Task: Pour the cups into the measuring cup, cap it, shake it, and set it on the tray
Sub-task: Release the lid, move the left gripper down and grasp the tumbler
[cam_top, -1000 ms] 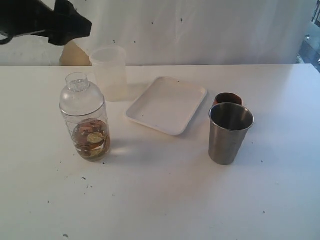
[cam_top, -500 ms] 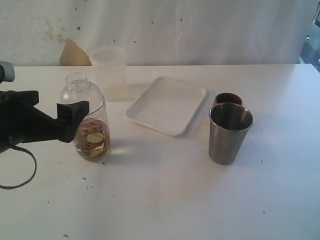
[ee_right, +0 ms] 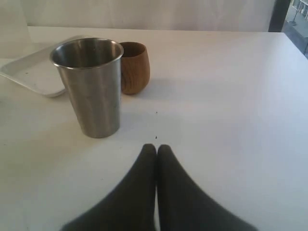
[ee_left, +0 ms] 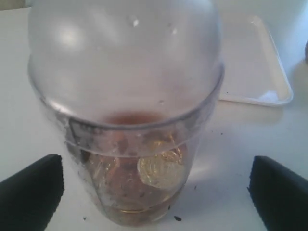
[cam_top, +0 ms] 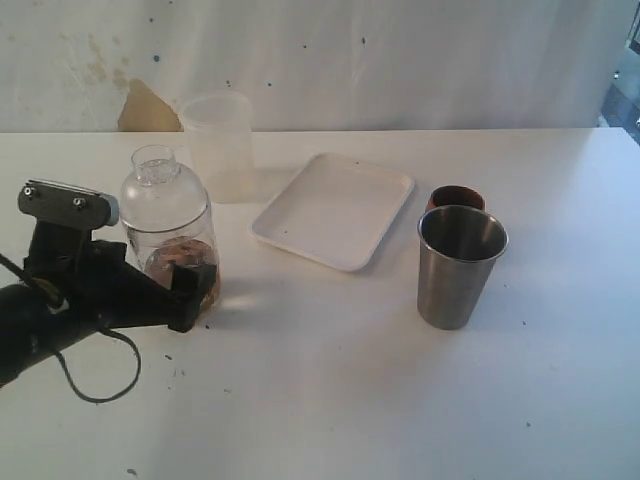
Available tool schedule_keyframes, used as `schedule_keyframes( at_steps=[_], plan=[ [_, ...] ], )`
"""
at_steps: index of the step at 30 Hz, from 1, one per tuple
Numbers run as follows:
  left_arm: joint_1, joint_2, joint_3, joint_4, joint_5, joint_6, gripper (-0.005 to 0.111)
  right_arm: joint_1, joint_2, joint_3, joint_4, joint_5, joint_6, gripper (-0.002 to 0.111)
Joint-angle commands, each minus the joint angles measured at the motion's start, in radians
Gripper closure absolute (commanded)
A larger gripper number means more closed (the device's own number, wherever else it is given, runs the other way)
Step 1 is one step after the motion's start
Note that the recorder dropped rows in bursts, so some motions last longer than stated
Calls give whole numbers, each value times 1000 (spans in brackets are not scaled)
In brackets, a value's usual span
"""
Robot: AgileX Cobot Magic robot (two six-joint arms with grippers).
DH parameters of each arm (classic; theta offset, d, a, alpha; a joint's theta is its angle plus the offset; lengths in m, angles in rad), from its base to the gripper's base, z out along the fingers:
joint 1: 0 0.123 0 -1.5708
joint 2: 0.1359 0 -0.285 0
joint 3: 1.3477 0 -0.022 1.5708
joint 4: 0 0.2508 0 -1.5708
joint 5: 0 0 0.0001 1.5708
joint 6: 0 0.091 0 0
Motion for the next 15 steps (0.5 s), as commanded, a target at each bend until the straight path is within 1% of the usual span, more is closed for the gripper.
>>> schedule_keyframes(
  at_steps=[1, 6, 8, 10, 15],
  plan=[
    [-5, 121, -4, 13, -178, -42, 2, 1, -6, 4, 0, -11, 2, 108],
    [-5, 210, -4, 15, -370, -42, 2, 1, -6, 4, 0, -11, 2, 108],
    [-5, 247, -4, 18, -455, -13, 2, 1, -6, 4, 0, -11, 4, 108],
    [-5, 263, -16, 18, -473, -13, 2, 1, -6, 4, 0, -11, 17, 108],
    [-5, 297, -70, 15, -429, 10, 2, 1, -6, 4, 0, -11, 17, 108]
  ],
)
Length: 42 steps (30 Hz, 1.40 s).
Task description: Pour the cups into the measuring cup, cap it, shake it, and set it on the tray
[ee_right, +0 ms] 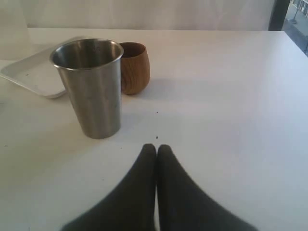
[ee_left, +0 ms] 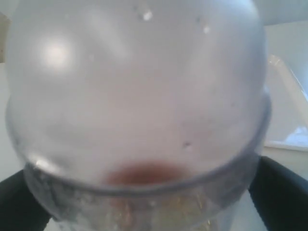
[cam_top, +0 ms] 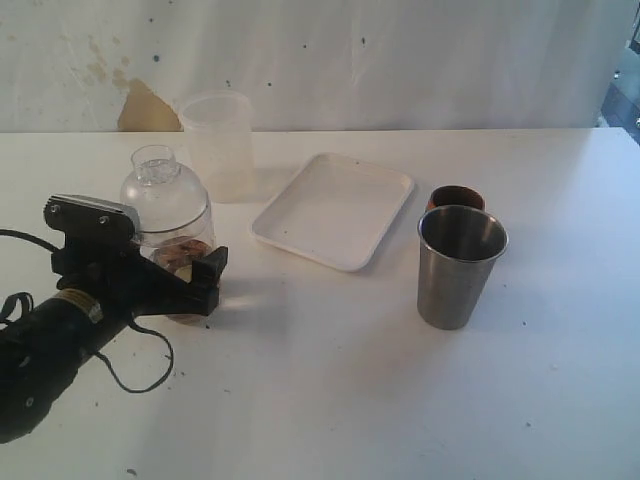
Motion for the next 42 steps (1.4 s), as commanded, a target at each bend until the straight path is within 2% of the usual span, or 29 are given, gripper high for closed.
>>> schedule_keyframes(
  at_steps=[1, 5, 10, 12, 14, 15, 16, 17, 21, 23, 25, 26, 27, 28, 29, 31, 32, 34, 35, 36, 37, 38, 40, 42],
  plan=[
    [-5, 32, -51, 10, 24, 14, 2, 1, -6, 4, 0, -11, 5, 108],
    [-5, 67, -104, 16, 131, 10, 2, 1, -6, 4, 0, -11, 5, 108],
    [-5, 71, -105, 19, 110, 16, 3, 1, -6, 4, 0, -11, 5, 108],
    [-5, 71, -107, 19, 108, -24, 19, 1, -6, 4, 0, -11, 5, 108],
    [-5, 71, -107, 19, 108, -66, 42, 1, -6, 4, 0, -11, 5, 108],
    [-5, 71, -107, 22, 112, -87, 58, 1, -6, 4, 0, -11, 5, 108],
    [-5, 58, -107, 85, 129, -91, 97, 1, -6, 4, 0, -11, 5, 108],
    [-5, 45, -107, 120, 131, -82, 106, 1, -6, 4, 2, -11, 5, 108],
    [-5, -110, -107, 149, 174, -66, 107, 1, -6, 4, 2, -11, 5, 108],
    [-5, -307, -107, 138, 235, 8, 107, 1, -6, 4, 2, -11, 5, 108],
    [5, -401, -107, 28, 242, 84, 107, 1, -6, 4, 2, -11, 5, 108],
    [38, -453, -107, -102, 242, 195, 107, 1, -6, 4, 2, -11, 5, 108],
    [71, -455, -107, -174, 242, 220, 107, 1, -6, 4, 2, -11, 5, 108],
    [129, -421, -107, -187, 269, 12, 107, 1, -6, 4, 2, -11, 5, 108],
    [131, -399, -107, -33, 274, -135, 107, 1, -6, 4, 2, -11, 5, 108],
    [94, -339, -150, 501, 241, -416, 107, 1, -6, 4, 2, -11, 5, 108],
    [26, -312, -207, 586, 330, -499, 107, 1, -6, 4, 2, -11, 5, 108],
    [-23, -317, -258, 431, 466, -327, 107, 1, -6, 4, 2, -11, 5, 108],
    [-23, -331, -265, 263, 510, -172, 107, 1, -6, 4, 2, -11, 5, 108],
    [1, -347, -265, 64, 514, 1, 107, 1, -6, 4, 2, -11, 5, 108],
    [71, -380, -265, -214, 526, 201, 107, 1, -6, 4, 2, -11, 5, 108],
    [93, -399, -265, -233, 551, 210, 107, 1, -6, 4, 2, -11, 5, 108],
    [73, -424, -265, 38, 603, 62, 107, 1, -6, 4, 2, -11, 5, 108],
    [-16, -427, -265, 373, 562, -149, 107, 1, -6, 4, 2, -11, 5, 108]
  ],
)
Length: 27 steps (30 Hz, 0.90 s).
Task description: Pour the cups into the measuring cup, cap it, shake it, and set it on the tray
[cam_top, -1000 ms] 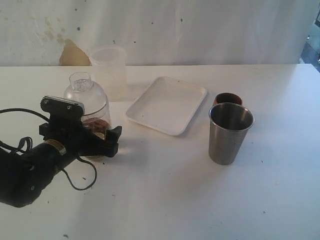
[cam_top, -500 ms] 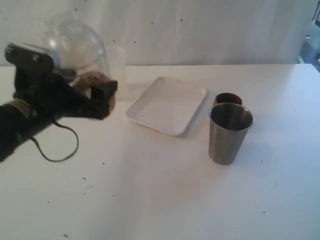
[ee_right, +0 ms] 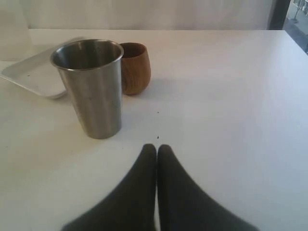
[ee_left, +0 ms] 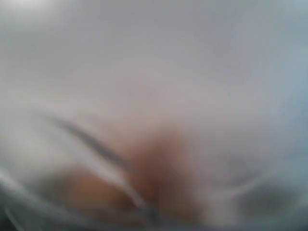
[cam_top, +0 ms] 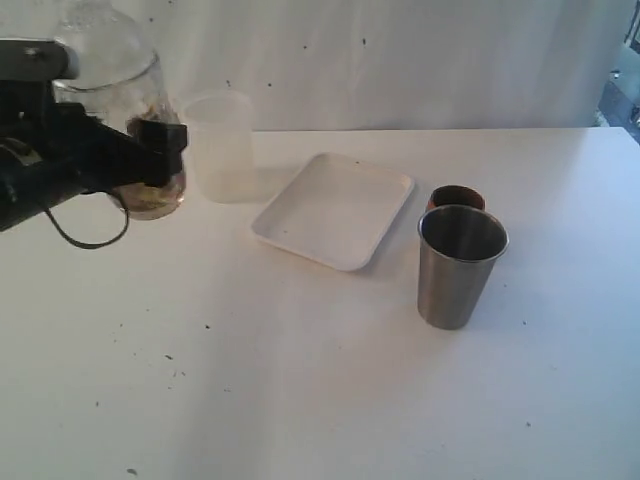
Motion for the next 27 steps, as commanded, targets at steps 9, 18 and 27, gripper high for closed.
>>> schedule_keyframes(
  at_steps=[9, 18, 27],
  plan=[
    [131, -74, 38, 6, -28, 18, 107, 1, -6, 4, -2, -11, 2, 108],
    [-45, 1, 43, 201, -118, -192, 107, 1, -6, 4, -2, -11, 2, 108],
    [183, -107, 119, 371, -81, -269, 107, 1, -6, 4, -2, -11, 2, 108]
  ],
)
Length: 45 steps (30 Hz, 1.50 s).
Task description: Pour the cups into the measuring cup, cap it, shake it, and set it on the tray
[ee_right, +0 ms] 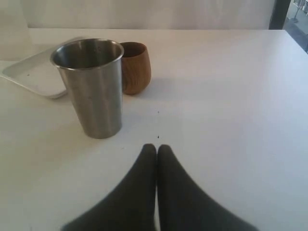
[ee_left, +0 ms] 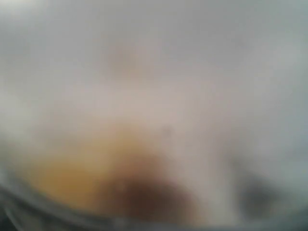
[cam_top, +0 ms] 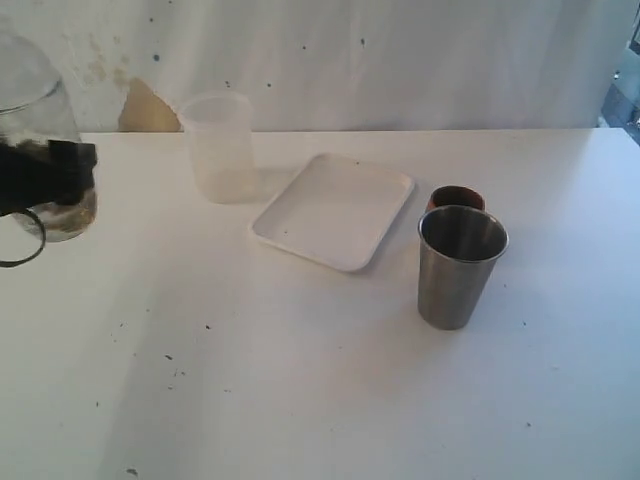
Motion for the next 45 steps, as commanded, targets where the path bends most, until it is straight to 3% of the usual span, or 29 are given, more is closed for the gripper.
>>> schedule_keyframes(
  at_steps=[1, 3, 5, 8, 10, 11, 13, 14, 17, 19, 22, 24, 26, 31, 33, 39, 45],
  plan=[
    [-64, -20, -5, 486, -128, -377, 107, 1, -6, 2, -2, -11, 2, 108],
    [-118, 11, -18, 543, -159, -430, 107, 1, -6, 2, -2, -11, 2, 108],
    [-139, 18, -41, 483, -72, -377, 107, 1, -6, 2, -2, -11, 2, 108],
    [-48, -7, -46, 324, 75, -103, 107, 1, -6, 2, -2, -11, 2, 108],
    [45, -30, -38, 165, 39, -106, 107, 1, -6, 2, -2, -11, 2, 108],
    [86, -40, -38, 173, 21, -216, 107, 1, -6, 2, -2, -11, 2, 108],
    [67, -40, -38, 373, -2, -323, 107, 1, -6, 2, -2, -11, 2, 108],
    [31, -40, -38, 576, -4, -363, 107, 1, -6, 2, -2, -11, 2, 108],
    [82, -40, -38, 414, -26, -316, 107, 1, -6, 2, -2, -11, 2, 108],
    [175, -40, -38, 335, -52, -304, 107, 1, -6, 2, -2, -11, 2, 108],
    [228, -40, -40, 340, -63, -282, 107, 1, -6, 2, -2, -11, 2, 108],
    [217, -11, -57, 392, -60, -288, 107, 1, -6, 2, -2, -11, 2, 108],
    [185, 43, -111, 445, 8, -250, 107, 1, -6, 2, -2, -11, 2, 108],
    [194, 248, -422, 445, 337, -94, 107, 1, -6, 2, -2, -11, 2, 108],
    [194, 301, -509, 445, 397, -49, 107, 1, -6, 2, -2, -11, 2, 108],
    [190, 466, -720, 450, 511, 10, 107, 1, -6, 2, -2, -11, 2, 108],
    [179, 617, -906, 460, 517, 33, 107, 1, -6, 2, -2, -11, 2, 108]
  ],
)
